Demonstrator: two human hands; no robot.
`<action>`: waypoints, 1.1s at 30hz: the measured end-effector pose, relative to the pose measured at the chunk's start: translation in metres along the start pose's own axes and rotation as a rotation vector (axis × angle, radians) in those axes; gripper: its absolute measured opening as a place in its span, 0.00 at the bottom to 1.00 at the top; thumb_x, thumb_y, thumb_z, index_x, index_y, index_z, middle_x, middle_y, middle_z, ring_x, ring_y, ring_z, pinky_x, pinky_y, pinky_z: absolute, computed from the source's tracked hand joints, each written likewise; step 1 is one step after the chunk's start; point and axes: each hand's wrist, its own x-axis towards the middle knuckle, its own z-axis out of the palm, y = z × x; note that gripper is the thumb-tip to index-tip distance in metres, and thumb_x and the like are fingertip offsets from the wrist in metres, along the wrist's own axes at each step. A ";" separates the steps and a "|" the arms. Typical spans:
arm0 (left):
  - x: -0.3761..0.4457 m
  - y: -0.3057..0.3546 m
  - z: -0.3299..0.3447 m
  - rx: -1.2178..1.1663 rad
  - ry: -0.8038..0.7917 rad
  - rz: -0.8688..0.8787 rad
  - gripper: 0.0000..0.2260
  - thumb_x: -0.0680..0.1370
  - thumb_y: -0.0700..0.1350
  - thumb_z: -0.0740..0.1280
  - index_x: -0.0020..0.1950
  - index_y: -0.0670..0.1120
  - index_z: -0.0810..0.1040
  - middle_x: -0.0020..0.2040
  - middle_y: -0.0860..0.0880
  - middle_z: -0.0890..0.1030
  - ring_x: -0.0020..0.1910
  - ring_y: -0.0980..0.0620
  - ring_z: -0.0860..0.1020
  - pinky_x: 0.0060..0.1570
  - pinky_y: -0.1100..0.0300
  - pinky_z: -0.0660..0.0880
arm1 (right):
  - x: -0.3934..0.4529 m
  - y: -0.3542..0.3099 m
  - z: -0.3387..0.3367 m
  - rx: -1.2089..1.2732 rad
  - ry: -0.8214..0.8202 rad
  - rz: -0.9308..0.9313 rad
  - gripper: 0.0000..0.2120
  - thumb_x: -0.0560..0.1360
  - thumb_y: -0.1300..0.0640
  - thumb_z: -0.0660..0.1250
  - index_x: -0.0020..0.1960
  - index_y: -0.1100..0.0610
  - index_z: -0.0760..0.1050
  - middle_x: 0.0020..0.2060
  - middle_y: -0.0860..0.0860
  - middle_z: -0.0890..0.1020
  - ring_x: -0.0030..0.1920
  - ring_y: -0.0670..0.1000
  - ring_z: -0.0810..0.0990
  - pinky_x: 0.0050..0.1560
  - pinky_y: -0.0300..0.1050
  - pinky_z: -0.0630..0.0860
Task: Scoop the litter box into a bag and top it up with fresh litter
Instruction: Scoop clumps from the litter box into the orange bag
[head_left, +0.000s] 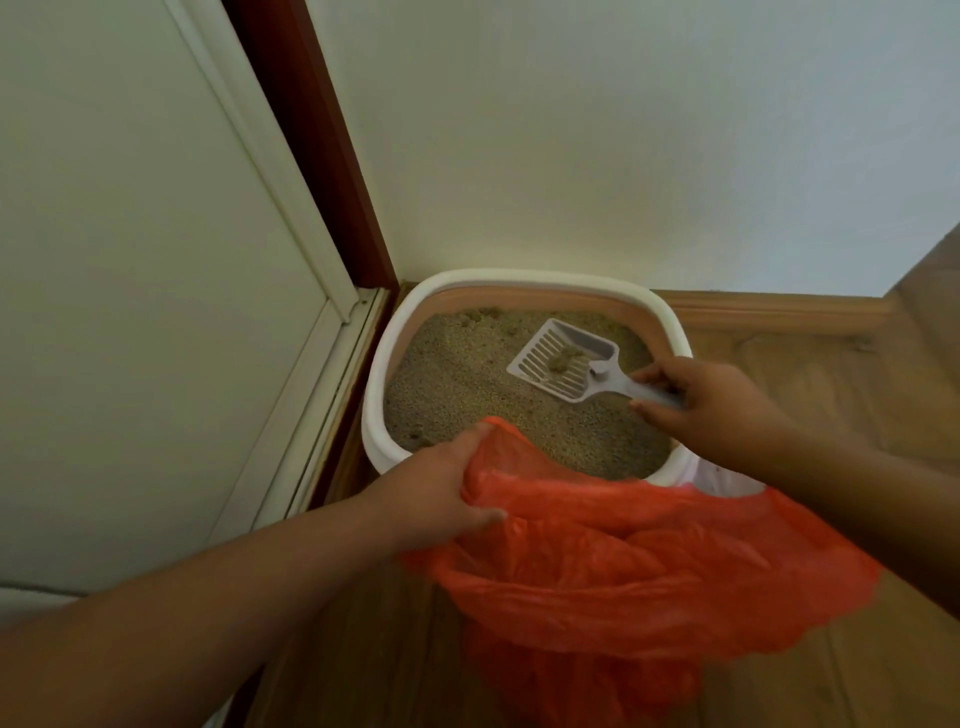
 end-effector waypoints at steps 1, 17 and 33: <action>-0.001 0.000 0.000 0.003 -0.013 -0.006 0.49 0.73 0.56 0.77 0.83 0.59 0.47 0.69 0.50 0.76 0.62 0.53 0.78 0.61 0.59 0.76 | -0.001 -0.001 -0.001 0.001 0.001 0.000 0.16 0.75 0.51 0.74 0.62 0.52 0.80 0.51 0.47 0.84 0.50 0.47 0.82 0.52 0.43 0.79; -0.003 0.011 -0.006 -0.105 0.109 -0.078 0.31 0.81 0.49 0.69 0.82 0.49 0.61 0.74 0.46 0.72 0.71 0.49 0.73 0.69 0.59 0.69 | -0.012 0.004 -0.008 0.037 -0.035 -0.022 0.12 0.75 0.52 0.75 0.58 0.49 0.80 0.47 0.43 0.83 0.46 0.39 0.80 0.46 0.34 0.75; 0.002 0.001 -0.001 -0.030 -0.100 -0.194 0.63 0.67 0.40 0.80 0.81 0.57 0.32 0.79 0.48 0.59 0.69 0.46 0.72 0.64 0.49 0.78 | -0.025 0.004 -0.056 -0.137 -0.470 -0.278 0.16 0.72 0.55 0.77 0.56 0.39 0.83 0.43 0.37 0.85 0.43 0.41 0.83 0.41 0.35 0.77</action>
